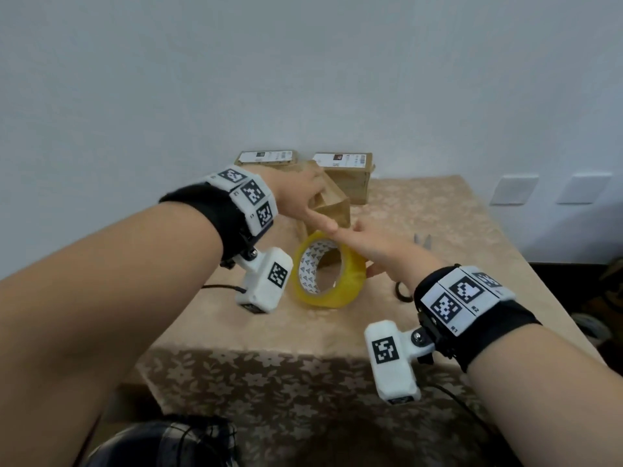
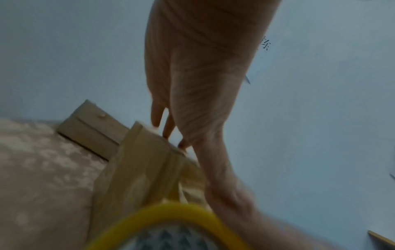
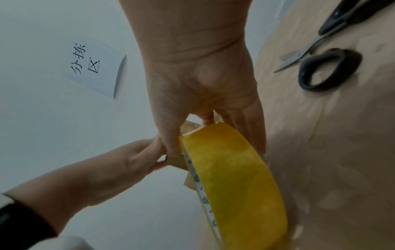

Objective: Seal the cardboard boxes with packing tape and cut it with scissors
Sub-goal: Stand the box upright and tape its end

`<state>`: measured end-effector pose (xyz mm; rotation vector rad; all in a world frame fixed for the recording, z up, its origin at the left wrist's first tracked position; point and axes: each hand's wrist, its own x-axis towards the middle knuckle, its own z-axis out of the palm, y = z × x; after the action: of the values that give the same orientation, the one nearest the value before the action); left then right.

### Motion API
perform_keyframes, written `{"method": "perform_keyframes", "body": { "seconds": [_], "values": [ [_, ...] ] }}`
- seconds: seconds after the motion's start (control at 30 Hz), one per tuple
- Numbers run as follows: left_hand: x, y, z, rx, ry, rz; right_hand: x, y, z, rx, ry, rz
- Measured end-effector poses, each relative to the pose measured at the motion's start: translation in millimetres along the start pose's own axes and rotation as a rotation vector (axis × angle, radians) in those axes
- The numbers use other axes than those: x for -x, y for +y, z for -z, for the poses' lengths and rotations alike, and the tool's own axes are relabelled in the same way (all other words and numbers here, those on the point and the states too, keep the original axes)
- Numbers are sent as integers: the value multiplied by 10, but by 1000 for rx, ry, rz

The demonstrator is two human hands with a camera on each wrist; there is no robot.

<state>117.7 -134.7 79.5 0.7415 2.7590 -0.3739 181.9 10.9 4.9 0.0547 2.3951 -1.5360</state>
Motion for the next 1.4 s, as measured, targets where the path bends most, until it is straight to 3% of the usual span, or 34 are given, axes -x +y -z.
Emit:
{"method": "perform_keyframes", "body": {
  "seconds": [0.07, 0.13, 0.23, 0.3, 0.37, 0.43, 0.6, 0.7, 0.9, 1.07, 1.13, 1.23, 1.4],
  "values": [
    [-22, -62, 35, 16, -85, -57, -18, 36, 0, 7, -35, 6],
    [-66, -62, 66, -108, -80, -104, -58, 71, -8, 27, -23, 30],
    [-164, 9, 41, -419, 38, -164, -105, 61, -5, 88, 8, 86],
    [-217, 3, -15, -494, 168, -181, -96, -21, 62, 159, 10, 127],
    [-219, -100, -66, -353, 301, -153, -69, -125, 193, 327, 60, 152],
    [-169, -226, -89, -42, 380, -124, -45, -211, 366, 454, 186, 178],
    [34, -443, -70, 368, 464, -71, 7, -304, 650, 196, 455, 347],
    [96, -454, -60, 425, 480, -97, -33, -290, 667, 63, 527, 419],
    [83, -412, -55, 435, 476, -75, -103, -183, 499, 295, 631, 337],
    [88, -320, 4, 583, 494, -118, -5, -270, 644, 218, 797, 440],
    [111, -291, 16, 707, 502, -141, 81, -395, 811, 210, 813, 451],
    [152, -248, -46, 876, 496, -148, 205, -674, 1012, 295, 724, 385],
    [227, -214, -255, 1276, 486, -132, 249, -1256, 1145, 721, 656, 198]
  ]
}}
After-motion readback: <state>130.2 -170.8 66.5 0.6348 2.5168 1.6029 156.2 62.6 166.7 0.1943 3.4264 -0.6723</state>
